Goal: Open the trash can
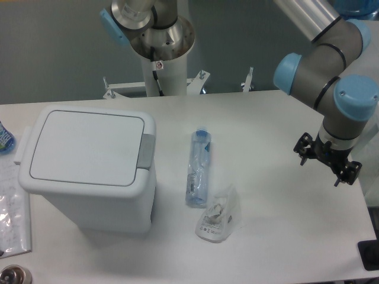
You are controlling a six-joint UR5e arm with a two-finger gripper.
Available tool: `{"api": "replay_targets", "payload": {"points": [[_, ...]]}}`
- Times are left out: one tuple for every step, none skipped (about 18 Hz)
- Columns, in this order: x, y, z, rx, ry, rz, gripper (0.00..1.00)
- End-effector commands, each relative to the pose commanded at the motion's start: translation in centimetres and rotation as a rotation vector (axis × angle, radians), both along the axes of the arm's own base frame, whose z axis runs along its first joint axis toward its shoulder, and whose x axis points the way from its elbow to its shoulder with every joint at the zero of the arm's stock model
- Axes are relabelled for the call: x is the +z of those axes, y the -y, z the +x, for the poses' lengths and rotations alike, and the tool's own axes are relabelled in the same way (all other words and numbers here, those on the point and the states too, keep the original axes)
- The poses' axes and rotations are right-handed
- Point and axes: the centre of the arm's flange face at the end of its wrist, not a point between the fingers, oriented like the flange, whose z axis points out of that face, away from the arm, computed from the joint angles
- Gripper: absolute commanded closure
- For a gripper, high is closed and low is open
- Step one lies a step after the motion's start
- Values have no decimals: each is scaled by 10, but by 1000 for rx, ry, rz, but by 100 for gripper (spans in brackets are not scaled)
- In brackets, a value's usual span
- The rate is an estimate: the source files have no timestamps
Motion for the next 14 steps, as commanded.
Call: {"api": "replay_targets", "payload": {"points": [[-1,0,0,0,1,-1,0],[-1,0,0,0,1,-1,0],[-1,0,0,0,1,-1,0],[-1,0,0,2,1,0,0],[-1,0,1,2,-1,1,0],[-1,0,1,2,-4,2,0],[-2,0,1,1,-3,5,0],[-1,0,1,4,-4,7,0],[0,-1,2,2,-4,10,0],[2,-2,4,-1,-6,11,0],[1,-3,5,-3,-4,10,0],[0,-9,9,-10,-3,10,0],[1,-15,13,-12,-2,11,0],[5,-18,16,-13,-6,13,0]]}}
